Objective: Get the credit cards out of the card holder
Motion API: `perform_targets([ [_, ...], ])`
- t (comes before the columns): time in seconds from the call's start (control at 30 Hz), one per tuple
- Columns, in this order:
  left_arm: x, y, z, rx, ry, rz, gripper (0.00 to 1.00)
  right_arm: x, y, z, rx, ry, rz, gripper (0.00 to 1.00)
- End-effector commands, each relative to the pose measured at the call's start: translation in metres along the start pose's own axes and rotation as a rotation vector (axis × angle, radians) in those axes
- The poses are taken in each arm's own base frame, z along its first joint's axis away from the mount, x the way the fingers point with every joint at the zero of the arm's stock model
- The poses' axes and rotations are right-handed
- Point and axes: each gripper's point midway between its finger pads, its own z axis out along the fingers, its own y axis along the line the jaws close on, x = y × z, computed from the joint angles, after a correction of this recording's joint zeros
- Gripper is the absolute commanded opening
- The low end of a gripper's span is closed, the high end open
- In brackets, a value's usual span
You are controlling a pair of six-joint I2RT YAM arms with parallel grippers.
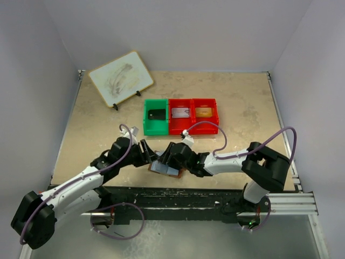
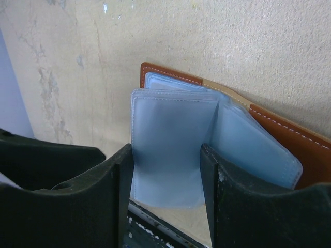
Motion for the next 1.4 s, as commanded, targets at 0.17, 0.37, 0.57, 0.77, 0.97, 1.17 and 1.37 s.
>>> perform_targets([
  [0.17,0.004,0.001,0.013,0.048,-0.030,-0.065,0.46,0.017,-0.032,0.001,0.088,0.061,-0.024,0.55],
  [0.37,0.015,-0.008,0.011,0.126,-0.014,-0.087,0.39,0.018,-0.030,0.002,0.085,0.066,-0.029,0.55],
  [0.57,0.025,0.002,0.017,0.098,0.027,-0.072,0.35,0.015,-0.029,0.000,0.081,0.058,-0.025,0.55],
  [0.77,0.028,0.006,0.018,0.091,0.020,-0.067,0.32,0.013,-0.026,0.000,0.073,0.050,-0.024,0.55],
  [0.97,0.028,0.020,0.009,0.040,-0.014,-0.076,0.43,0.011,-0.027,0.001,0.081,0.042,-0.021,0.56],
  [1.17,0.025,0.027,0.002,-0.001,-0.036,-0.067,0.40,0.011,-0.028,0.001,0.083,0.044,-0.021,0.56],
  [1.37,0.023,0.012,-0.003,0.064,-0.036,-0.052,0.38,0.009,-0.023,0.001,0.071,0.036,-0.018,0.56],
])
